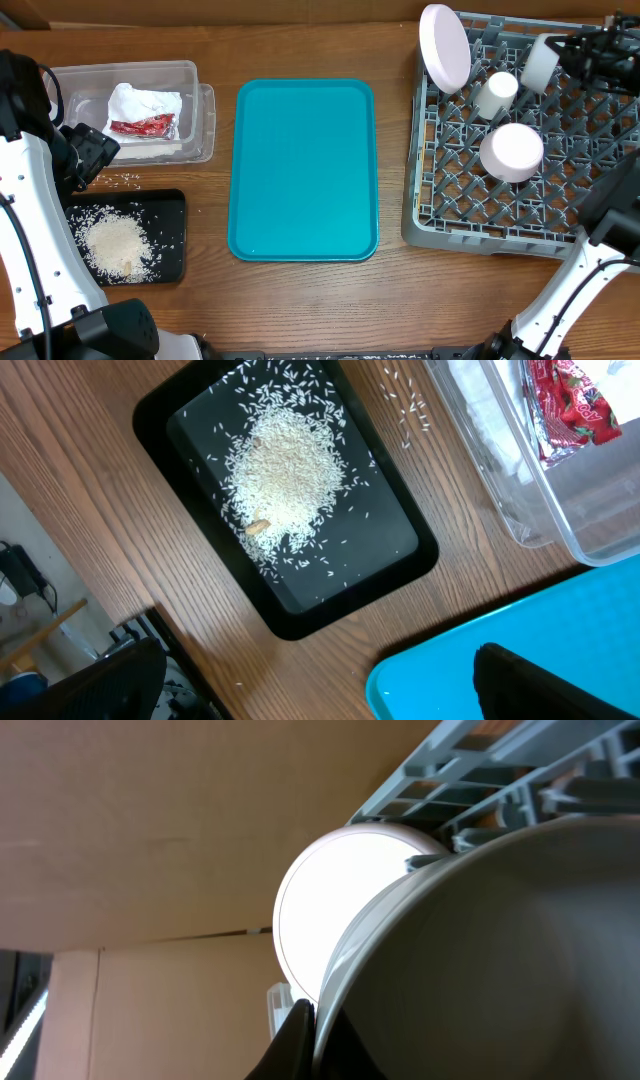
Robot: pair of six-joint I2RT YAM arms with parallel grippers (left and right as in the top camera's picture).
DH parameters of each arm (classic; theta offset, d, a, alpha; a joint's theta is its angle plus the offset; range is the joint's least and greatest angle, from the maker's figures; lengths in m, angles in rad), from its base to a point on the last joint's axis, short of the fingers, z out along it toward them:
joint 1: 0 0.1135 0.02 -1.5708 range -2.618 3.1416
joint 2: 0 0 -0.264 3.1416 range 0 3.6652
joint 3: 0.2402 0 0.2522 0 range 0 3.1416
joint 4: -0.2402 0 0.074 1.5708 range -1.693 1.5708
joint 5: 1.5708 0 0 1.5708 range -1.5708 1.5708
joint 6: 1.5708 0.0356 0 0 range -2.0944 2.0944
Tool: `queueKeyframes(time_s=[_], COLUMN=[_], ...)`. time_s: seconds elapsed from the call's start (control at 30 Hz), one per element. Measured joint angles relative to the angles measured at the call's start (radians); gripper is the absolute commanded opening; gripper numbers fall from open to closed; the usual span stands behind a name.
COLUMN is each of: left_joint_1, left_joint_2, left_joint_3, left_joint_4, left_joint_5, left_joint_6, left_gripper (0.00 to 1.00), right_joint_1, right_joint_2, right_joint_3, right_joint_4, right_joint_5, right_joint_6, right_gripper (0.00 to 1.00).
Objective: Sort waste into correct bins and load items into the dishwasher
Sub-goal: 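Carry the bowl right and lower it upside down into the rack, then release the bowl and lift the right gripper out of the rack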
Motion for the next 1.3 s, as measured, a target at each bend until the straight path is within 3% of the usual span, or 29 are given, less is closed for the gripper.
queueKeyframes(time_s=[0.37, 0.5, 0.57, 0.73, 1.07, 1.3], left_joint_1=[0.0, 0.0, 0.0, 0.0, 0.0, 0.0], left_joint_2=[0.0, 0.0, 0.0, 0.0, 0.0, 0.0], left_joint_3=[0.0, 0.0, 0.0, 0.0, 0.0, 0.0], left_joint_4=[0.0, 0.0, 0.0, 0.0, 0.0, 0.0], left_joint_5=[0.0, 0.0, 0.0, 0.0, 0.0, 0.0], left_joint_6=[0.0, 0.0, 0.0, 0.0, 0.0, 0.0], left_gripper=[1.0, 1.0, 1.0, 1.0, 1.0, 1.0], right_joint_1=[-0.054, -0.06, -0.069, -0.096, -0.098, 0.015], right_joint_2=[0.0, -0.007, -0.029, -0.097, -0.255, -0.313], right_joint_3=[0.0, 0.0, 0.0, 0.0, 0.0, 0.0], right_joint_4=[-0.086, -0.127, -0.174, -0.265, -0.341, -0.357], right_joint_5=[-0.031, -0.011, 0.055, 0.259, 0.466, 0.7], right_joint_6=[-0.005, -0.013, -0.014, -0.022, -0.027, -0.043], right_gripper=[0.05, 0.11, 0.2, 0.29, 0.29, 0.35])
